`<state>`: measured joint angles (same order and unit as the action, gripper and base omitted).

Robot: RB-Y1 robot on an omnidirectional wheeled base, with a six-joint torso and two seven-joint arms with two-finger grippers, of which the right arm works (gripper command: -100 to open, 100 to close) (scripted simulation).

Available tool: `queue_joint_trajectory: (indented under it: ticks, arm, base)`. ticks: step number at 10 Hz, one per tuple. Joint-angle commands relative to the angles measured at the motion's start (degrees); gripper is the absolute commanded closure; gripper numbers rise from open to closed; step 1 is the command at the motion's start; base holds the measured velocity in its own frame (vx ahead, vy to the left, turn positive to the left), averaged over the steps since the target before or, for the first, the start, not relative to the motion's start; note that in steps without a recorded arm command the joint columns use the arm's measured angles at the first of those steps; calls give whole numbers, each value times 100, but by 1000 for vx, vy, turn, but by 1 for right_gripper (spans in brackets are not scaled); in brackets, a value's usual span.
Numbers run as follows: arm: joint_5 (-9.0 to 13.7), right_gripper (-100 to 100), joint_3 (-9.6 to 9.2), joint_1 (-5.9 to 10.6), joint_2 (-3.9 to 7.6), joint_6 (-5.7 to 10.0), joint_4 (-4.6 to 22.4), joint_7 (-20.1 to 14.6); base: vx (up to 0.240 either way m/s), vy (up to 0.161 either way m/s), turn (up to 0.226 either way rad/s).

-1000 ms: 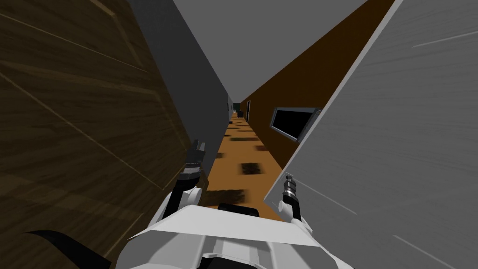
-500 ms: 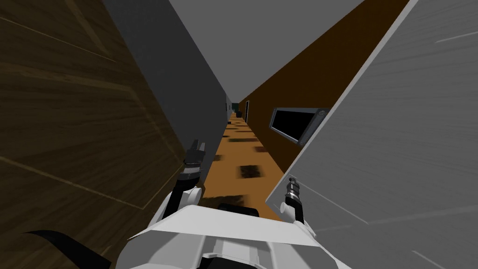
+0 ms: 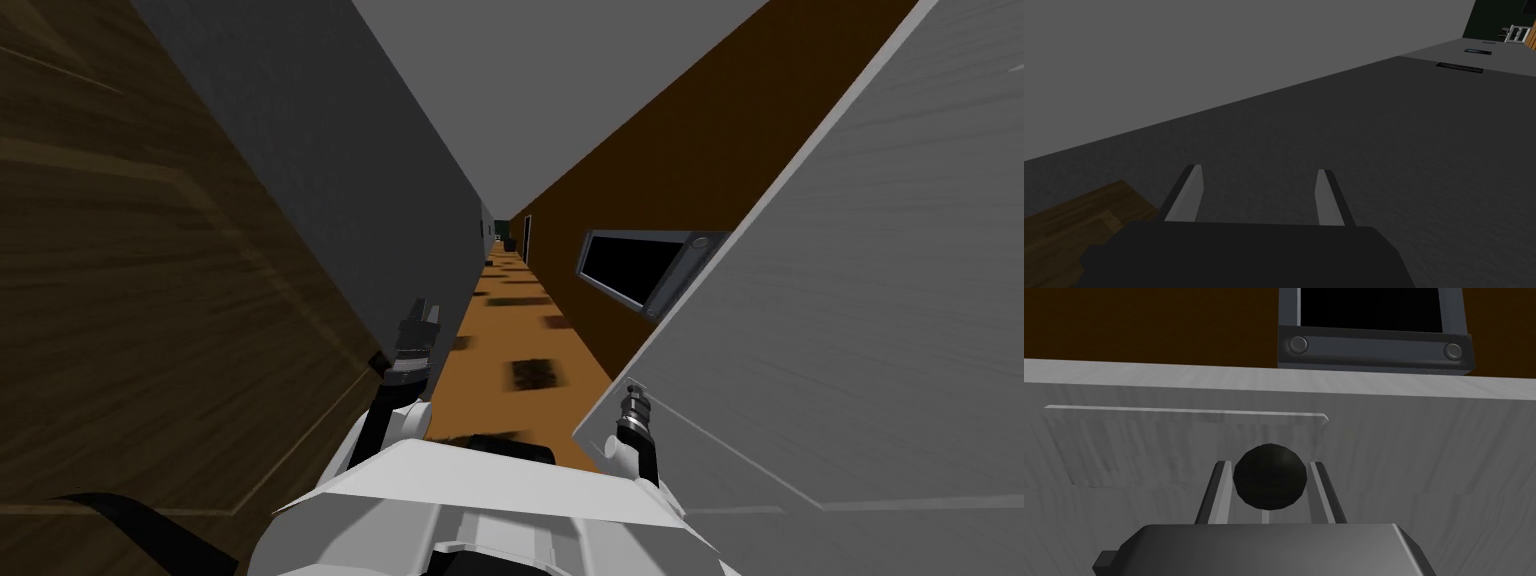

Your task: Push the door open

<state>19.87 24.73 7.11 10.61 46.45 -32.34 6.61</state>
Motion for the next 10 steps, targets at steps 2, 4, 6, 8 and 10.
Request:
queue_joint_trajectory:
  ticks: [2, 4, 6, 8, 10]
  arm:
    - [95, 100, 143, 68, 72, 145, 205, 39]
    - [181, 100, 268, 49, 94, 165, 223, 95]
    - [256, 100, 377, 33, 113, 182, 239, 143]
    - [326, 100, 479, 18, 131, 198, 253, 188]
    - [386, 100, 562, -51, 106, 166, 169, 242]
  base:
    - [103, -27, -16]
    - [227, -28, -56]
    - [191, -33, -40]
    - [200, -21, -43]
    - [110, -42, -21]
